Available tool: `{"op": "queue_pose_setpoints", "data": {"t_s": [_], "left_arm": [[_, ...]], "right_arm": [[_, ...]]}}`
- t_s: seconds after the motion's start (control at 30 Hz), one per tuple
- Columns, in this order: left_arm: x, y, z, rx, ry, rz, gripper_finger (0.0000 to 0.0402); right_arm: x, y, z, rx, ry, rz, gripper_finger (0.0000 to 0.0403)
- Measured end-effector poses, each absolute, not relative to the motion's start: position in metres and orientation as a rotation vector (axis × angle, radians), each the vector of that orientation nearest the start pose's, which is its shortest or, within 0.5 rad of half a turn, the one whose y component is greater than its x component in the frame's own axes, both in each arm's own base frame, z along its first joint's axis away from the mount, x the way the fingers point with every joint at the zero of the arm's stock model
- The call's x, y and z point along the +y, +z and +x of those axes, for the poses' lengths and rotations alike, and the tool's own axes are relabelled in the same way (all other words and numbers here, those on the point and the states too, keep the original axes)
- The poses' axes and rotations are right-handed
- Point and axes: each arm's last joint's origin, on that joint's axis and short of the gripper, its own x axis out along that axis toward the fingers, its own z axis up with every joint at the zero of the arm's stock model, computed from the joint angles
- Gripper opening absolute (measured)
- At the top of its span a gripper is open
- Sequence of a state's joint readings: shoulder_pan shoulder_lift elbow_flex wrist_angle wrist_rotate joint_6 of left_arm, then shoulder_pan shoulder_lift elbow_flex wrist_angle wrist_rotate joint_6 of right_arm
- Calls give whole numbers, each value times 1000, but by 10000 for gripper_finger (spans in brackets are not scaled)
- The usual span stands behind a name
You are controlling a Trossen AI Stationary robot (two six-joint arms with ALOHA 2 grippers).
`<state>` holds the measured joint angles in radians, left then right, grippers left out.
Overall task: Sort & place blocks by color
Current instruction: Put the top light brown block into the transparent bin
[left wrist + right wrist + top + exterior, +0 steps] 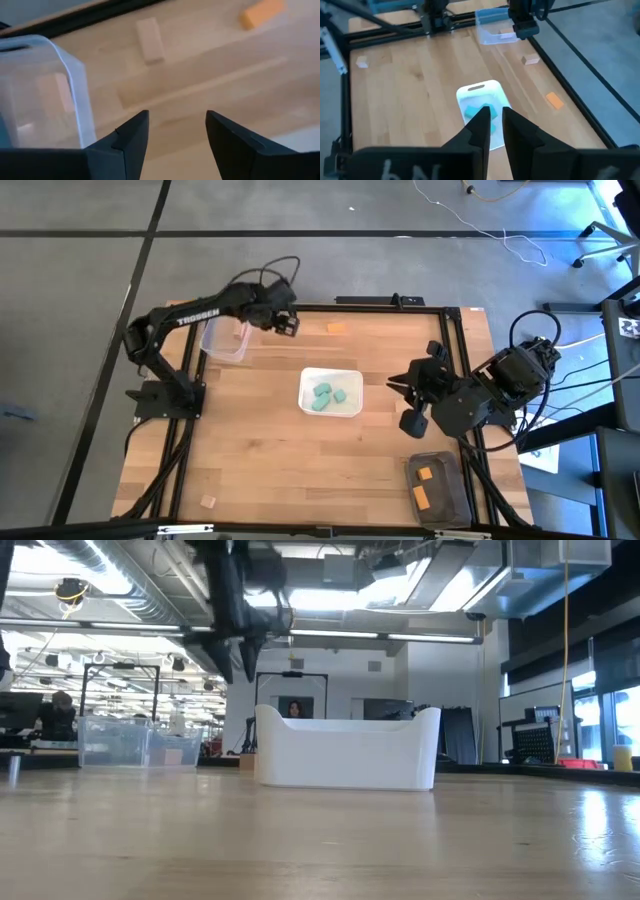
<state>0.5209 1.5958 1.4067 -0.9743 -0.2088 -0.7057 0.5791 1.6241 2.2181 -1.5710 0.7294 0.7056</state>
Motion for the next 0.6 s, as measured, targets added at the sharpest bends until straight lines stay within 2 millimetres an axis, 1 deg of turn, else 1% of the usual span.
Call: {"op": "queue_pose_setpoints", "data": {"t_s": [0.13,0.27,0.4,0.5,0.6], "left_arm": [[194,276,271,929,1003,-790,188],[218,258,274,935,977,-775,188],[235,237,276,965,978,-800,188],[247,219,281,986,936,-806,188],[254,202,285,1020,914,-792,188]], "right_arm": [[117,479,228,661,-437,100,51],[112,476,235,666,-473,113,51],[107,474,242,670,-509,129,51],[102,471,247,676,-535,131,51],[95,471,251,678,-563,137,51]]}}
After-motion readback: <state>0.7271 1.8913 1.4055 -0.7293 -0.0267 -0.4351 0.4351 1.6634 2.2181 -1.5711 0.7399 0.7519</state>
